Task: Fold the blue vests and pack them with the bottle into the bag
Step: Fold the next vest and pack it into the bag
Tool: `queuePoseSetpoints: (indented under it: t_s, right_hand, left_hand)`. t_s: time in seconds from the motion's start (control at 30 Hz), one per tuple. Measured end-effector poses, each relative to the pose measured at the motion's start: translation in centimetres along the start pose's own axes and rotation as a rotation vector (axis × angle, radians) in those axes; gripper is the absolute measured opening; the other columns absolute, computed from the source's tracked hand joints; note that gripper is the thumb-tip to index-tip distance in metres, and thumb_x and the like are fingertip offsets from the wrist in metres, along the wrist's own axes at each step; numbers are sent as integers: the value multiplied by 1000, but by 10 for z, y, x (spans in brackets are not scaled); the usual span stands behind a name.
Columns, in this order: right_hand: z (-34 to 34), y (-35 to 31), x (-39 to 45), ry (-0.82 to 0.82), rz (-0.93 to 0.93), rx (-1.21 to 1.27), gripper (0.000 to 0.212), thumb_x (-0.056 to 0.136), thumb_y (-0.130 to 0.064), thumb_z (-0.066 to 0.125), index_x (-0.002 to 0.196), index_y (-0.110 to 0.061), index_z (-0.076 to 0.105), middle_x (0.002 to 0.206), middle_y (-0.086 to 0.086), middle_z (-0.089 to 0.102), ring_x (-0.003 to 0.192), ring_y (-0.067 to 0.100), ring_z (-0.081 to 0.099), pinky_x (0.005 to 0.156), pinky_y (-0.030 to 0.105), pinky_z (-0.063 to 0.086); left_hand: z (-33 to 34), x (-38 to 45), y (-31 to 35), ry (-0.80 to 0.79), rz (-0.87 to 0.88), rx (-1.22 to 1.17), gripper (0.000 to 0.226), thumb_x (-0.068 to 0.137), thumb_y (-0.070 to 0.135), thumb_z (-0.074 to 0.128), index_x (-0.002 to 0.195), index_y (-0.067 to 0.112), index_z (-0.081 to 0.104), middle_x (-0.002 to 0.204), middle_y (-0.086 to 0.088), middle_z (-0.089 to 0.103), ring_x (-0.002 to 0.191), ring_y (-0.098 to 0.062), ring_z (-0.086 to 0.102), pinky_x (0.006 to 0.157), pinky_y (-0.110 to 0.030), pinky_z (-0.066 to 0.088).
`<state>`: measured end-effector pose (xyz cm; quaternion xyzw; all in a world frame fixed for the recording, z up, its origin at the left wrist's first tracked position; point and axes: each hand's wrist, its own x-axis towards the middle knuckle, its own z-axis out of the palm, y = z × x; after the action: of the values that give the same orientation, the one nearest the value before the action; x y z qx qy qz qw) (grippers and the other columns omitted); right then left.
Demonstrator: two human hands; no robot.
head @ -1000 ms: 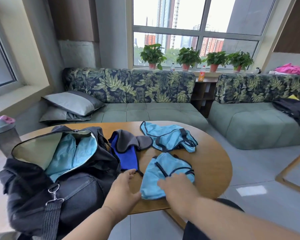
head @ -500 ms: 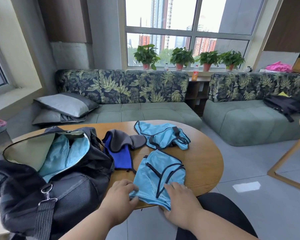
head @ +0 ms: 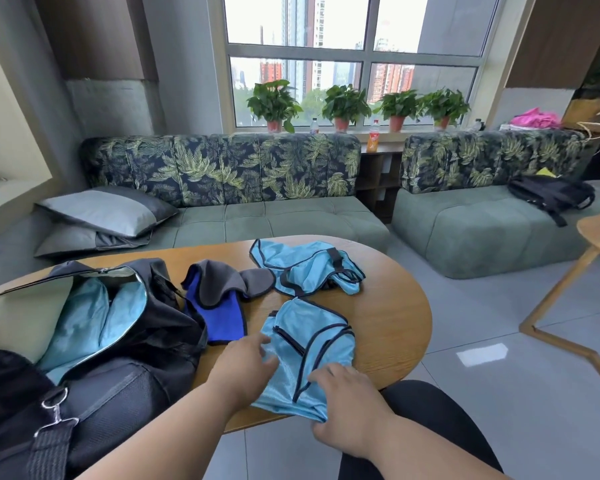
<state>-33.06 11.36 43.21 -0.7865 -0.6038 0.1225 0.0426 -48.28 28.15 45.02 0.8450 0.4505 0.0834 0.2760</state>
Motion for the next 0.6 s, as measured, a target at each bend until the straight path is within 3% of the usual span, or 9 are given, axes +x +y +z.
queuePoseSetpoints:
  t_s: [0.1, 0.2, 0.3, 0.37, 0.47, 0.53, 0.6]
  right_hand:
    - [1, 0, 1, 19, 4, 15, 69, 81, -53, 59, 145, -35, 43, 137, -8, 45, 130, 20, 42, 112, 37, 36]
    - [3, 1, 3, 20, 10, 14, 67, 81, -52, 60, 144, -35, 43, 136, -7, 44, 129, 21, 42, 111, 38, 36]
    - [3, 0, 4, 27, 12, -1, 64, 82, -52, 60, 142, -35, 44, 134, -5, 45, 126, 22, 42, 108, 39, 38]
    - [2, -1, 5, 29, 14, -8, 62, 83, -51, 60, 140, -35, 45, 133, -5, 44, 125, 23, 42, 107, 40, 39]
    - [2, 0, 5, 28, 12, -27, 61, 83, -51, 60, 141, -34, 44, 133, -3, 44, 124, 24, 43, 105, 40, 40]
    - [2, 1, 4, 24, 8, -29, 62, 84, -51, 60, 141, -34, 44, 134, -4, 44, 124, 23, 42, 105, 40, 40]
    - [1, 1, 4, 20, 0, -39, 62, 83, -51, 59, 141, -35, 44, 134, -4, 43, 125, 23, 41, 105, 41, 39]
  left_hand:
    - [3, 20, 11, 19, -135, -204, 50, 100, 45, 58, 144, 21, 56, 119, 3, 66, 97, -17, 62, 85, -32, 49]
    - [8, 38, 16, 40, -175, -206, 56, 102, 53, 55, 144, 17, 56, 122, -5, 68, 94, -20, 64, 76, -34, 51]
    - [12, 53, 21, 16, -209, -190, 56, 102, 56, 53, 119, 6, 70, 97, -10, 73, 84, -27, 67, 71, -40, 55]
    - [13, 59, 22, -5, -215, -197, 50, 103, 54, 54, 103, 7, 72, 83, -8, 70, 77, -27, 66, 68, -36, 53]
    - [16, 64, 21, 6, -223, -210, 37, 102, 47, 61, 93, 12, 71, 84, -9, 71, 78, -29, 67, 65, -33, 50]
    - [18, 62, 18, 63, -223, -231, 36, 101, 39, 62, 76, 13, 60, 70, -7, 60, 65, -28, 57, 59, -33, 43]
    - [18, 57, 15, 103, -224, -244, 35, 98, 33, 61, 72, 14, 50, 64, -5, 50, 59, -24, 47, 56, -32, 38]
